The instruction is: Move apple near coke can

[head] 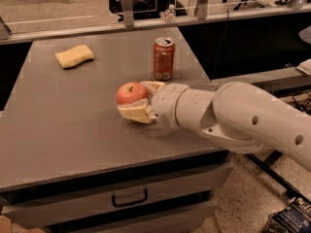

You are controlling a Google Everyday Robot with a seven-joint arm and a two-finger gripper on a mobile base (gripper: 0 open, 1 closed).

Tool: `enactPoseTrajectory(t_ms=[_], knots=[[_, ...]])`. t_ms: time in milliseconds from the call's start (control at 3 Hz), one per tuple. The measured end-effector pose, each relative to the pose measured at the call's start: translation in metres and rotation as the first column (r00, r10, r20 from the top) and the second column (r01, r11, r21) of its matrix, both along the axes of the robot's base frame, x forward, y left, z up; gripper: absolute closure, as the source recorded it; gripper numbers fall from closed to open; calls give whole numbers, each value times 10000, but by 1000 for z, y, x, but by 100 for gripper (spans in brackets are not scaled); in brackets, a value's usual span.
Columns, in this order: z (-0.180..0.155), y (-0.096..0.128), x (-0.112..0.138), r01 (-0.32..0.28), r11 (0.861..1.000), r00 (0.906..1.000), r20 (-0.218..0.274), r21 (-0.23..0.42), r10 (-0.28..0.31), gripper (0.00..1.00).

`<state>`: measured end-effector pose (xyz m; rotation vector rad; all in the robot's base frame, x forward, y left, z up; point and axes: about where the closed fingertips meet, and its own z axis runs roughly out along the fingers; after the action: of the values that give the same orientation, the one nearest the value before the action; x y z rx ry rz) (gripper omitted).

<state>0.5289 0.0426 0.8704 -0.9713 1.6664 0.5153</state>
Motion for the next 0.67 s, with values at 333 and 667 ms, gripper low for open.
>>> enactPoseTrajectory(t_ms=[333,667], knots=[[11,-40,9,1340,9909,9896,514,85,-1343,100],[15,-67,23,2167,9762,9705,1066,95,-2164,100]])
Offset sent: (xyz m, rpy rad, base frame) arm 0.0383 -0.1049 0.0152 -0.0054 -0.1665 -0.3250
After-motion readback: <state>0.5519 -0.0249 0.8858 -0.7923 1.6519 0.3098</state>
